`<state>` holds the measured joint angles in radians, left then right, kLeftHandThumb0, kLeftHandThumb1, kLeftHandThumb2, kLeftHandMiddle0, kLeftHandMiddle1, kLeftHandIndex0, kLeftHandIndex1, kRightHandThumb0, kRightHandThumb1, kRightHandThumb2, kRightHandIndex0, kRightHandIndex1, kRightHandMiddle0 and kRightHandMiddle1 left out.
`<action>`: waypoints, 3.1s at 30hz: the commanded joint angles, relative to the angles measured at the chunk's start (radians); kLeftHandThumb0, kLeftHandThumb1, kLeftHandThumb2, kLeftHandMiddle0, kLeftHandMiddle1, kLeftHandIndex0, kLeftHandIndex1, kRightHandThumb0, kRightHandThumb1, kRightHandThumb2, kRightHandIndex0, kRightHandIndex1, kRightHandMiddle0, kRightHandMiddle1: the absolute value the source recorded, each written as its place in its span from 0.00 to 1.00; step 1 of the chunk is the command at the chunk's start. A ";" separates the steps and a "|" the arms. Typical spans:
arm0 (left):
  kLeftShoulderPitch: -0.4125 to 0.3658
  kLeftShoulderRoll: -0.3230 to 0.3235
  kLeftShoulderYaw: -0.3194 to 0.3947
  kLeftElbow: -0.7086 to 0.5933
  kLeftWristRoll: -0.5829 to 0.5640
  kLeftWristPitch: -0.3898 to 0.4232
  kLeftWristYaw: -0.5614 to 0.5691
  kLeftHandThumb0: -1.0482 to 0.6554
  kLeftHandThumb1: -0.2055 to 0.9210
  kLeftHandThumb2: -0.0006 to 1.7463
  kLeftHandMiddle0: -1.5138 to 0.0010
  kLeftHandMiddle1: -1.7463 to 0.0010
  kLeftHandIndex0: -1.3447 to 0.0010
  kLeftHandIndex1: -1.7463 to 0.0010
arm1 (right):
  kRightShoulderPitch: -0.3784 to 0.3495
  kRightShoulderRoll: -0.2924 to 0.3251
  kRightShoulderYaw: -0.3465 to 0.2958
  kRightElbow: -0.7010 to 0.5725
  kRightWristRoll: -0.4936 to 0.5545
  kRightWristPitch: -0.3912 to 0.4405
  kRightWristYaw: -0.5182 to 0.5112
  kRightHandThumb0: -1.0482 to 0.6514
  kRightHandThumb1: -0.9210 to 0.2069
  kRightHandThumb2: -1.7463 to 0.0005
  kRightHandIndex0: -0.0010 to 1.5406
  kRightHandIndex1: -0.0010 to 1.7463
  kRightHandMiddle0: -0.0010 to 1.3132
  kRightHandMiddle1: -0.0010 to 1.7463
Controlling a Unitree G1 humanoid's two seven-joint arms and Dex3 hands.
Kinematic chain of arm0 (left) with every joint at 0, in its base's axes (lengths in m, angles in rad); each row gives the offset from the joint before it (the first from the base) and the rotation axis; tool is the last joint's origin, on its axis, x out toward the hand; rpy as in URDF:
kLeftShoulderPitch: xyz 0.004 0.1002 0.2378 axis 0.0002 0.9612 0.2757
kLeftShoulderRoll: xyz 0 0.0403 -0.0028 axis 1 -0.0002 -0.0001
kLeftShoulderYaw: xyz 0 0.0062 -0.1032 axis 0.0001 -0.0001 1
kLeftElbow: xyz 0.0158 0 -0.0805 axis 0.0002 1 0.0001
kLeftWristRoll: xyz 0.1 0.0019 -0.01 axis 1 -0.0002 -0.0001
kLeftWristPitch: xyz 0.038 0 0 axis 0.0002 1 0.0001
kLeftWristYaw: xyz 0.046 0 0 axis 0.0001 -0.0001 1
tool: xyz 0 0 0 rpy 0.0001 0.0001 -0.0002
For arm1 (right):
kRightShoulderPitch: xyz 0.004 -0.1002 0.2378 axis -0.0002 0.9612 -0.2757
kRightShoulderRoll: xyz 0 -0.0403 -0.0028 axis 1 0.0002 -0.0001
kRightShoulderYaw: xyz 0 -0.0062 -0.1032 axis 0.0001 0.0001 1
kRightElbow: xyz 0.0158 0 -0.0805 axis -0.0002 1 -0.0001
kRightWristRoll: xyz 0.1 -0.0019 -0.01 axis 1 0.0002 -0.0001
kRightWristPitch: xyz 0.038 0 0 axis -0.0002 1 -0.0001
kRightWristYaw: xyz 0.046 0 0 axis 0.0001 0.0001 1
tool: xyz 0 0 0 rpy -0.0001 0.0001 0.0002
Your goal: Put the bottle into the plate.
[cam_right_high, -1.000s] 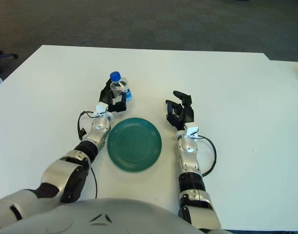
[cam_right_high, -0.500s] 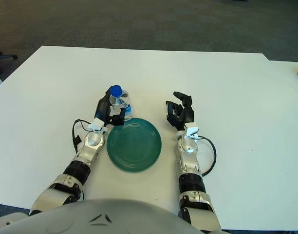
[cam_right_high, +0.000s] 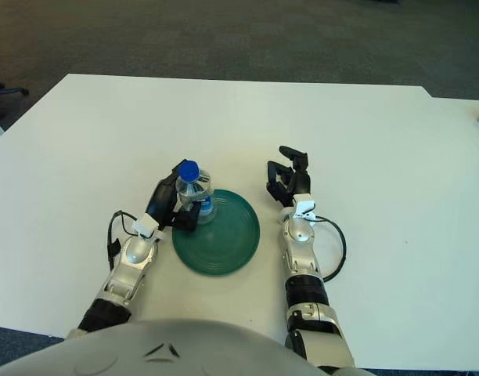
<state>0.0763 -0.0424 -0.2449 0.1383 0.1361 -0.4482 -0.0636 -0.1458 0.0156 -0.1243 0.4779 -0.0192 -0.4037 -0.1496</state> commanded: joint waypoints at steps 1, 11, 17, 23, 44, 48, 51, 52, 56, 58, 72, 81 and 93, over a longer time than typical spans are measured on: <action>0.033 0.022 -0.003 -0.052 -0.024 0.047 -0.032 0.59 0.52 0.64 0.20 0.00 0.31 0.00 | 0.007 0.006 0.003 0.046 0.000 0.027 -0.006 0.35 0.02 0.72 0.32 0.37 0.07 0.65; 0.093 0.055 -0.007 -0.108 -0.050 0.110 -0.082 0.59 0.53 0.64 0.21 0.00 0.32 0.00 | -0.016 0.010 -0.003 0.079 0.008 0.006 -0.013 0.35 0.02 0.73 0.29 0.37 0.09 0.66; 0.092 0.067 -0.010 -0.083 -0.049 0.076 -0.094 0.59 0.54 0.63 0.22 0.00 0.32 0.00 | -0.032 0.009 -0.004 0.098 0.004 0.009 -0.021 0.35 0.02 0.73 0.28 0.38 0.09 0.66; 0.087 0.077 -0.013 -0.078 -0.059 0.083 -0.111 0.59 0.54 0.63 0.22 0.00 0.32 0.00 | -0.053 0.004 0.001 0.127 -0.004 0.007 -0.028 0.35 0.02 0.74 0.28 0.39 0.09 0.66; 0.083 0.080 -0.034 -0.047 -0.071 0.077 -0.157 0.59 0.53 0.64 0.22 0.00 0.32 0.00 | -0.082 0.007 0.006 0.170 -0.006 -0.020 -0.041 0.34 0.00 0.74 0.27 0.37 0.09 0.65; 0.073 0.076 -0.036 -0.031 -0.056 0.069 -0.147 0.59 0.53 0.64 0.22 0.00 0.32 0.00 | -0.085 0.008 0.010 0.173 -0.010 -0.021 -0.045 0.35 0.00 0.74 0.27 0.37 0.08 0.65; 0.064 0.073 -0.036 -0.027 -0.049 0.069 -0.142 0.59 0.54 0.64 0.22 0.00 0.32 0.00 | -0.087 0.008 0.013 0.177 -0.015 -0.024 -0.051 0.35 0.00 0.74 0.28 0.37 0.09 0.65; 0.061 0.073 -0.035 -0.027 -0.048 0.069 -0.141 0.59 0.54 0.64 0.22 0.00 0.32 0.00 | -0.088 0.009 0.015 0.178 -0.018 -0.026 -0.053 0.35 0.00 0.74 0.28 0.37 0.09 0.65; 0.053 0.070 -0.032 -0.025 -0.042 0.067 -0.137 0.59 0.54 0.64 0.22 0.00 0.32 0.00 | -0.088 0.009 0.022 0.179 -0.026 -0.036 -0.062 0.34 0.00 0.74 0.27 0.37 0.10 0.66; 0.048 0.065 -0.030 -0.028 -0.032 0.058 -0.126 0.59 0.54 0.63 0.22 0.00 0.32 0.00 | -0.089 0.010 0.026 0.181 -0.029 -0.040 -0.066 0.34 0.00 0.74 0.27 0.36 0.10 0.66; 0.030 0.036 -0.029 -0.056 0.019 0.036 -0.052 0.58 0.53 0.63 0.21 0.00 0.31 0.00 | -0.091 0.015 0.037 0.185 -0.043 -0.042 -0.082 0.33 0.00 0.73 0.30 0.37 0.07 0.65; 0.001 0.065 -0.040 -0.063 -0.023 0.058 -0.125 0.44 0.69 0.48 0.50 0.01 0.55 0.06 | -0.087 0.018 0.050 0.175 -0.071 -0.038 -0.117 0.33 0.01 0.75 0.31 0.40 0.08 0.66; -0.074 0.117 -0.018 0.111 0.056 -0.157 -0.068 0.05 0.99 0.11 0.86 0.91 0.99 0.63 | -0.079 0.007 0.065 0.164 -0.101 -0.012 -0.142 0.33 0.00 0.72 0.33 0.40 0.07 0.65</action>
<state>0.0293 0.0734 -0.2699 0.2524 0.2117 -0.5826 -0.1267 -0.2524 0.0223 -0.0638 0.6263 -0.1108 -0.4504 -0.2929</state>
